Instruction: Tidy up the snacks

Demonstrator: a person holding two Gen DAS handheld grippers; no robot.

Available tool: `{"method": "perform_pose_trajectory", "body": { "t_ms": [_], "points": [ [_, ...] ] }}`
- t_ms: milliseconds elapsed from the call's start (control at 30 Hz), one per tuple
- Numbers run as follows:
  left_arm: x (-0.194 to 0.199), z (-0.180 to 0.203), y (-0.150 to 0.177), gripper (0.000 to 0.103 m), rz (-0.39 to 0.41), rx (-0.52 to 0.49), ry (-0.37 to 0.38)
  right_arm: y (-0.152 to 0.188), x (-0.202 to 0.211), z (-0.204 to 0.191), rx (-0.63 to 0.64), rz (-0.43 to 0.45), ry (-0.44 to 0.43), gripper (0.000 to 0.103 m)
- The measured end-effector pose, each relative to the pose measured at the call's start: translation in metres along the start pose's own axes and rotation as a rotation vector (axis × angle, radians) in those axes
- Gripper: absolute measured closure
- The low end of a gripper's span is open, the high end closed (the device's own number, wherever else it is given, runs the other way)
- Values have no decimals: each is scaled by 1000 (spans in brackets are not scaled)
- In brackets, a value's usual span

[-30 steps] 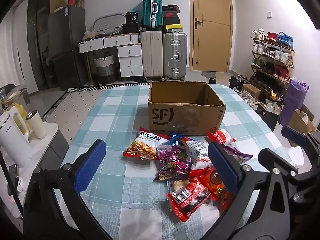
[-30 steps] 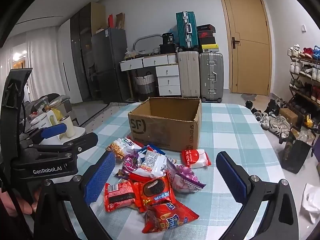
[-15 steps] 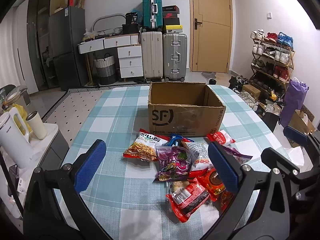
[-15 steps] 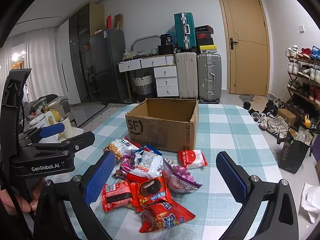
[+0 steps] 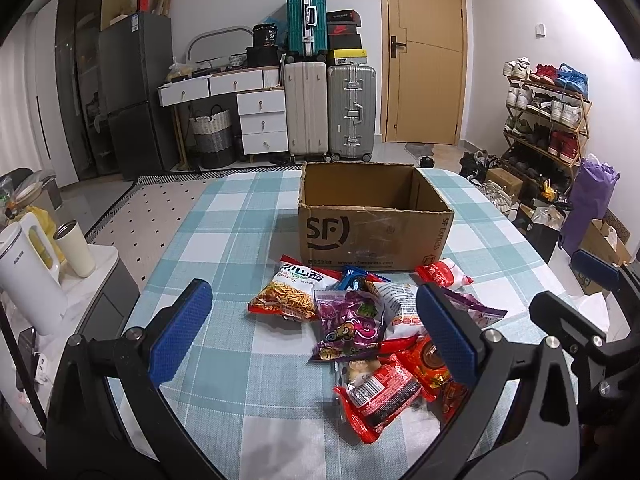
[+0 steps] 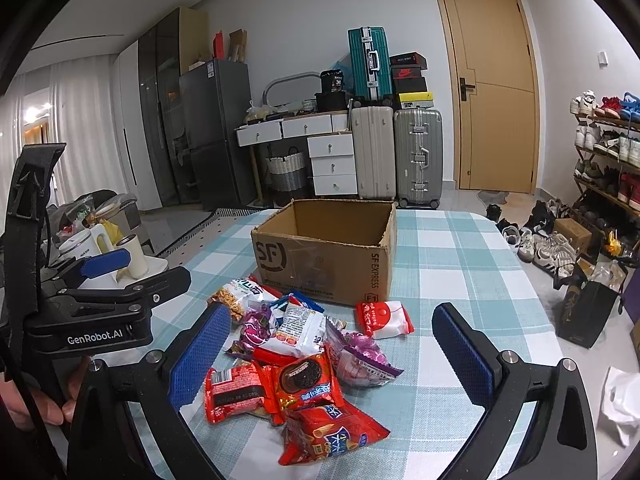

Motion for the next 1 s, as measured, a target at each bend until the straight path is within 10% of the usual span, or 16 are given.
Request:
{"method": "perform_pose_trajectory", "body": {
  "t_ms": [1000],
  "points": [
    [3,7,4,1,-15,-7,23,0,1,1,-5,3,1,0]
  ]
}}
Point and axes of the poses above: each gripper's, at about its wrist camera, not at the fingertips, and x roughly against the way its jaws point, z to its right, y to its underside, the point moved 9 cm from there along -x, roughly the way its jaws point, and after that the axes turned 14 degrees about y, right-handed, at the moved point
